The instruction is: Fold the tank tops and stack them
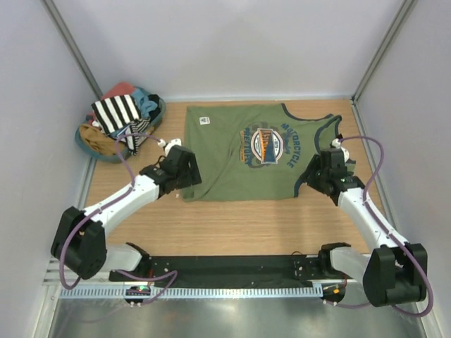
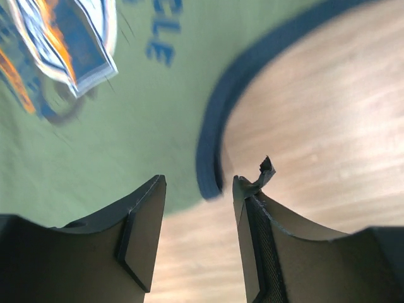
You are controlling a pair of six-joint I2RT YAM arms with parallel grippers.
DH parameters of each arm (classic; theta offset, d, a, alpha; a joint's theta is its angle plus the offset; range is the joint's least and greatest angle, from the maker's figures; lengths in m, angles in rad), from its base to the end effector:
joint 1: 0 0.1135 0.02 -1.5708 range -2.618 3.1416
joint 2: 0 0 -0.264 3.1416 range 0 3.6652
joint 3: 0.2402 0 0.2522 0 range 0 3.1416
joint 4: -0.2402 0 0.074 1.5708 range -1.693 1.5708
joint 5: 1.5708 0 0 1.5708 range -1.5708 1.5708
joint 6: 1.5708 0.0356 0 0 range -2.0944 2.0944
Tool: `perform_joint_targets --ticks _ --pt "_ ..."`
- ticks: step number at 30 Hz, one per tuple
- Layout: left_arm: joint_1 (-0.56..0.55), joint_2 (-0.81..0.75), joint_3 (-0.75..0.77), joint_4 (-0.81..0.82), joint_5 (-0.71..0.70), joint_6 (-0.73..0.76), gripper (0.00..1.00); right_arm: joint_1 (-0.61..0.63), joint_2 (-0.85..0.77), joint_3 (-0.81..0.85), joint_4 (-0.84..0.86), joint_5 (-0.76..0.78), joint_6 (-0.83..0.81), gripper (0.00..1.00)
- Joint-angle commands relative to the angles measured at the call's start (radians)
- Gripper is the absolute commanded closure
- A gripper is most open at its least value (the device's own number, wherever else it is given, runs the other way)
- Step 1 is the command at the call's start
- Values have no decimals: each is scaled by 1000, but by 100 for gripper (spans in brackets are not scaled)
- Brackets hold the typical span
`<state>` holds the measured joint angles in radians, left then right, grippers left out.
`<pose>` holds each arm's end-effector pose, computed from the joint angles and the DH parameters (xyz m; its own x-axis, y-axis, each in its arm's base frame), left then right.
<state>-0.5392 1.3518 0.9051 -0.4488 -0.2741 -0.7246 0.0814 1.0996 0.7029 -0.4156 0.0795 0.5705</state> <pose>0.2428 -0.1340 0.2350 -0.7329 -0.3051 -0.6081 -0.1826 0.9492 -0.2562 0.2241 0.0154 0.2299 -0.6233 0.4893 -0.6100 0.3683 0.8718 0.3230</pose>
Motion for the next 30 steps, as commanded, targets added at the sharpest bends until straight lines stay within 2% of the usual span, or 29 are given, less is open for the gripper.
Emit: perform_joint_targets --ticks 1,3,5,9,15,21,23,26,27,30 --pt "-22 -100 -63 -11 -39 -10 25 23 -52 -94 -12 16 -35 50" --pt "-25 -115 -101 -10 -39 -10 26 30 -63 -134 20 -32 -11 54" --pt "-25 -123 -124 -2 -42 -9 29 52 -44 -134 28 -14 -1 54" --pt "-25 -102 -158 41 -24 -7 29 58 37 -129 55 -9 -9 50" --pt "-25 -59 -138 64 -33 13 27 75 103 -118 116 -15 -24 47" --pt "-25 -34 -114 62 -28 39 29 95 169 -108 140 -9 -26 52" --pt "-25 -28 -103 65 -13 48 29 106 172 -102 147 -6 -29 55" --pt "-25 -17 -89 65 2 60 29 123 181 -92 152 8 -34 69" --pt "-25 -17 -86 65 7 63 29 126 184 -92 150 11 -37 78" --pt "-25 -10 -78 70 26 76 30 130 180 -94 149 22 -35 84"
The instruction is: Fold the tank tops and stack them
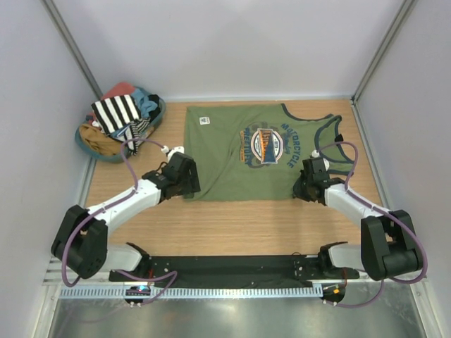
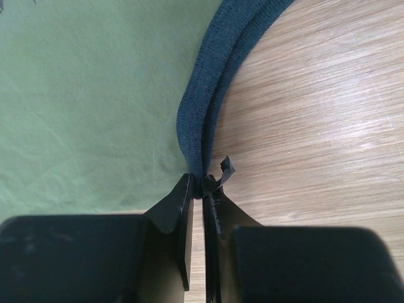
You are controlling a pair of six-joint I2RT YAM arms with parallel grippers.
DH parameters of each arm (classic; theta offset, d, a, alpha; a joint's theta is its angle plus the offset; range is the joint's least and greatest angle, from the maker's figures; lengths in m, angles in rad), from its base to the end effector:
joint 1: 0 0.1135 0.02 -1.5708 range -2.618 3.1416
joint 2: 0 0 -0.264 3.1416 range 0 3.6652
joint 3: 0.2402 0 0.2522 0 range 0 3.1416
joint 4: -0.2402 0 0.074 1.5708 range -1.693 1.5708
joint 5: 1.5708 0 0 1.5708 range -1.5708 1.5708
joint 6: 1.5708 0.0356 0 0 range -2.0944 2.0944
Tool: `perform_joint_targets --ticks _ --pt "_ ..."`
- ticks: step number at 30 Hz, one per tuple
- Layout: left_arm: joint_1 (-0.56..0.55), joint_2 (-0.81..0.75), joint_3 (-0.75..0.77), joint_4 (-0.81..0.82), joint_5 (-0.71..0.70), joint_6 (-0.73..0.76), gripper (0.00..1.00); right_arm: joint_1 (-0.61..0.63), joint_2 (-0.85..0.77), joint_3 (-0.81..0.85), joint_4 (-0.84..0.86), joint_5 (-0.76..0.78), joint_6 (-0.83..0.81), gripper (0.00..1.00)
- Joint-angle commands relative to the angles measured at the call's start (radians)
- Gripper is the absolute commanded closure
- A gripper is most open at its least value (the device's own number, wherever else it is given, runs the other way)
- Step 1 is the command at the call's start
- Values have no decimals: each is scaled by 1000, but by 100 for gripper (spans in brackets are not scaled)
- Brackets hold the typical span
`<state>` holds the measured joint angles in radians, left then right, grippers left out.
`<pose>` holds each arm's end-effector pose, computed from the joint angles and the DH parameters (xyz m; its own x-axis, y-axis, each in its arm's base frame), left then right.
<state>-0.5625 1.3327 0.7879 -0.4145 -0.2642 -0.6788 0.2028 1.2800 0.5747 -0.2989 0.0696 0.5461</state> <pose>0.2254 -0.1311 0.2057 -0.7827 -0.2230 -0.5811 -0.1329 0.9720 -0.1940 0.2243 0.0436 0.1609 -0.7916 0.3662 -0.4892 0.2888 0.9297 0.2286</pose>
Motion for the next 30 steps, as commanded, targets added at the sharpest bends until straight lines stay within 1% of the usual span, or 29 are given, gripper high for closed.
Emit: perform_joint_targets --ticks 1,2,4,6,9,10,11,12,14,15,16,19,23,27,29,30 --pt "-2 17 43 34 19 33 30 10 -11 31 33 33 -12 88" --pt "-2 25 50 33 23 36 32 10 -18 25 32 36 -11 92" --pt "-4 45 54 32 39 41 32 12 -30 21 32 39 -11 97" --pt "-8 59 63 31 49 44 32 12 -33 17 30 39 -9 99" --pt "-25 95 79 31 57 47 34 12 -38 14 32 39 -9 99" --pt "-30 115 89 29 62 48 42 14 -41 16 30 41 -9 99" --pt "-33 128 94 28 62 50 46 14 -42 14 30 41 -8 99" --pt "-34 137 100 28 69 50 56 14 -44 13 32 44 -9 99" --pt "-34 171 114 23 71 50 72 12 -47 11 30 42 -9 99" --pt "-34 175 119 20 68 51 94 12 -47 11 30 44 -9 99" --pt "-33 181 123 8 39 45 100 10 -48 10 30 45 -8 99" --pt "-31 154 102 -15 -38 16 100 14 -59 5 20 64 -2 99" --pt "-22 44 36 -29 -122 -45 100 14 -82 -1 0 88 11 99" --pt "18 -85 -24 -44 -155 -71 100 14 -100 -4 -20 101 18 99" --pt "38 -102 -41 -47 -150 -67 100 14 -105 -6 -28 98 20 98" --pt "36 -104 -42 -44 -114 -42 99 12 -107 -4 -31 92 20 97"
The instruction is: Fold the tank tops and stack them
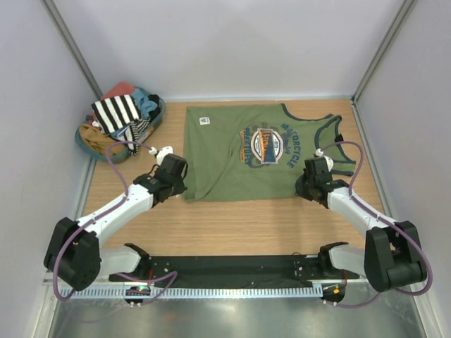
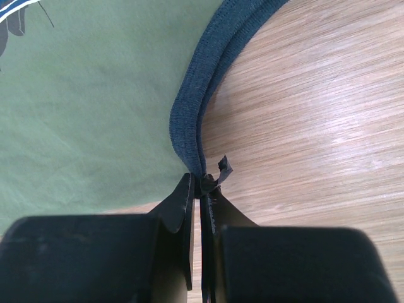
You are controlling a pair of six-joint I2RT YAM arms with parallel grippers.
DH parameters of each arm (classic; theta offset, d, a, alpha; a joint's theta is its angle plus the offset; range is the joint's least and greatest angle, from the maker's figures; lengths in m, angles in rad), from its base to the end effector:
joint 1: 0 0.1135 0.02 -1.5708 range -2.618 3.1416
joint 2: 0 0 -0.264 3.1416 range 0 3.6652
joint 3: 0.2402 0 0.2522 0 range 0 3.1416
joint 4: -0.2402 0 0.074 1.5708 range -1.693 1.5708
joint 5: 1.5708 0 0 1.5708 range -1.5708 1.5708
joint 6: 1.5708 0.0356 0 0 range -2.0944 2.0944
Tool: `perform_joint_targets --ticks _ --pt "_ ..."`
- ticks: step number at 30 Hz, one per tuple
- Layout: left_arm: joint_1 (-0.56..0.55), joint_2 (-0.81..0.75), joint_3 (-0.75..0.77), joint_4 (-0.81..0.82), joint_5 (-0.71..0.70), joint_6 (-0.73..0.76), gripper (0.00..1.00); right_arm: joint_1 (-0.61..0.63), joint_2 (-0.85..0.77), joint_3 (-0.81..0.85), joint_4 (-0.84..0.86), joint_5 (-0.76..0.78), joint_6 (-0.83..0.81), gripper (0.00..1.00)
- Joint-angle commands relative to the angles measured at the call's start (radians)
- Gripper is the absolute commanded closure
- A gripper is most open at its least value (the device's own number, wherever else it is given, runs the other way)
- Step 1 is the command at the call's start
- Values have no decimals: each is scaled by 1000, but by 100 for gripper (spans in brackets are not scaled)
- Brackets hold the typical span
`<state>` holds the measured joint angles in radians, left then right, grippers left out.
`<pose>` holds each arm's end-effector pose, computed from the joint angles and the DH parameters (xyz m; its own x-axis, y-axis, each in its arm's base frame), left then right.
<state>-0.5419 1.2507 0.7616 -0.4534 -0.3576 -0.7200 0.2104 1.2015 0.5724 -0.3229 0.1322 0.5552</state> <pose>0.2159 -0.1154 0.2151 -0.7234 -0.2854 -0.6286 -0.2263 0.9583 -0.1747 0.2176 0.0417 0.1751 -0.7467 0.3748 -0.5495 0.3075 0.9270 0.2145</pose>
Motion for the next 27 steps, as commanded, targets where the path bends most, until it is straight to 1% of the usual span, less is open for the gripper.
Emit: perform_joint_targets --ticks 1,2,3,4,6,10,14,16,18,20,21,22,23,26,27 --pt "17 -17 -13 7 9 8 91 6 -28 -5 -7 27 9 93" --pt "17 -10 -10 16 46 20 76 6 -28 -5 -2 24 8 87" --pt "16 4 -8 44 119 36 51 6 -26 -5 -4 23 6 85" --pt "16 10 -8 57 147 37 43 4 -25 -5 1 20 6 84" --pt "8 22 -7 85 198 48 38 6 -19 -5 2 17 5 82" --pt "-6 71 18 102 247 59 38 6 -16 -5 2 10 2 82" --pt "-4 162 48 105 276 57 44 6 -19 -6 10 6 0 82" --pt "-6 203 62 116 287 56 50 4 -20 -9 10 6 -1 82" --pt "-7 228 74 124 298 54 58 4 -23 -11 12 3 -1 82" --pt "-10 234 82 124 302 57 69 4 -28 -13 12 4 -3 82" --pt "-12 234 81 125 302 59 78 6 -29 -13 13 4 -3 82" --pt "-15 231 79 125 302 59 85 4 -28 -13 12 4 -3 82" --pt "-16 228 76 122 302 59 100 6 -29 -13 13 6 -3 82" --pt "-16 196 53 110 276 51 100 4 -28 -12 12 7 -1 84" --pt "-16 185 39 93 234 39 100 6 -25 -13 13 10 -1 85"
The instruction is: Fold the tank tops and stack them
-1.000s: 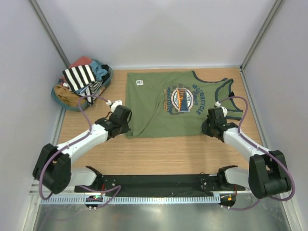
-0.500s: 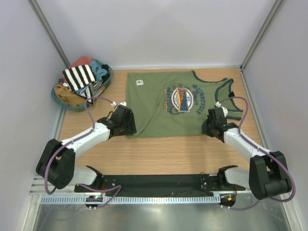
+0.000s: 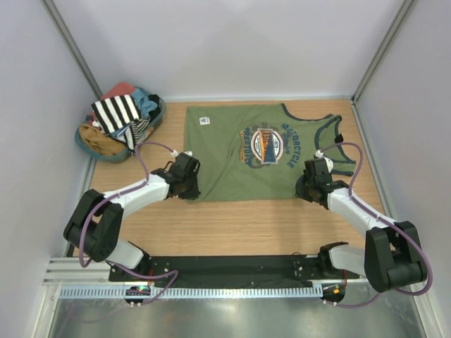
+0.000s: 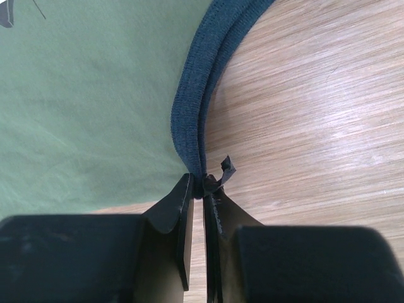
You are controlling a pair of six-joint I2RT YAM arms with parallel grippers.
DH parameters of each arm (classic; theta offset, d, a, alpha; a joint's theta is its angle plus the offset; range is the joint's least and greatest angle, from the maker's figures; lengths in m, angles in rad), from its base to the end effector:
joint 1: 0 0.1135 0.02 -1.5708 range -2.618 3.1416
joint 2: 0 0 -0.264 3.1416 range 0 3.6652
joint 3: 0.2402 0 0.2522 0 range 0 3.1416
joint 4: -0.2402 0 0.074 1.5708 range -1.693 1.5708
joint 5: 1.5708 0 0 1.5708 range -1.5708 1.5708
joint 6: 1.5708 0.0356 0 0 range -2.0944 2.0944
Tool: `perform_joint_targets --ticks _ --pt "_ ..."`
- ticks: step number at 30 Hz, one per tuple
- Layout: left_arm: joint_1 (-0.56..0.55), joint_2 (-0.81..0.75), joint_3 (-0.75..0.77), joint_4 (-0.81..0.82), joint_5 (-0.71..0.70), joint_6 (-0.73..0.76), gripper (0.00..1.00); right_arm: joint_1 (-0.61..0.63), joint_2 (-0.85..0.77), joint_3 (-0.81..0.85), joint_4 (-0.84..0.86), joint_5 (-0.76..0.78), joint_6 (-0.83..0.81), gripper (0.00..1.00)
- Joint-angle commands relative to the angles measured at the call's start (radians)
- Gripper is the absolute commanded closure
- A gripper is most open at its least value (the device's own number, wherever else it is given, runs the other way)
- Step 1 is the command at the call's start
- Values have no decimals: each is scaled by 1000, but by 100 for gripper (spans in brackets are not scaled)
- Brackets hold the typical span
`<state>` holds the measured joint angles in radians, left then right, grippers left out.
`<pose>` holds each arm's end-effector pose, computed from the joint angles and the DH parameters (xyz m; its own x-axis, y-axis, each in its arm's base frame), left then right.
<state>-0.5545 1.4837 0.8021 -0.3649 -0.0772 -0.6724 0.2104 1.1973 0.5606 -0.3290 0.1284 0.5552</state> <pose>0.2394 -0.1450 0.1740 -0.8823 -0.1840 -0.4332 -0.0734 0.9629 -0.2596 0.2146 0.0412 0.1720 -0.7551 0.3733 -0.5389 0.3085 0.9277 0.2104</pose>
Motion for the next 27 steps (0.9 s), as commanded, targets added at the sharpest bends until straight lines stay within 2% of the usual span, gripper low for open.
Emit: perform_joint_targets --ticks 1,8,12,15,17,19,21,27 --pt "-2 -75 -7 -5 -71 -18 100 6 -21 -1 16 16 0 87" --pt "48 -212 -95 -40 -150 -76 100 6 -34 -4 -1 4 9 89" --pt "79 -227 -127 -46 -148 -96 100 4 -36 -8 -10 -1 17 87" --pt "87 -224 -144 -40 -159 -113 100 4 -38 -8 -15 2 22 82" --pt "93 -227 -152 -32 -161 -118 100 4 -39 -7 -15 -3 20 76" --pt "96 -234 -149 -35 -167 -115 100 4 -44 -5 -19 -3 20 65" --pt "102 -241 -138 -43 -171 -98 100 6 -47 -4 -16 -6 15 60" --pt "102 -231 -127 -37 -145 -81 100 4 -25 1 -2 -33 8 59"
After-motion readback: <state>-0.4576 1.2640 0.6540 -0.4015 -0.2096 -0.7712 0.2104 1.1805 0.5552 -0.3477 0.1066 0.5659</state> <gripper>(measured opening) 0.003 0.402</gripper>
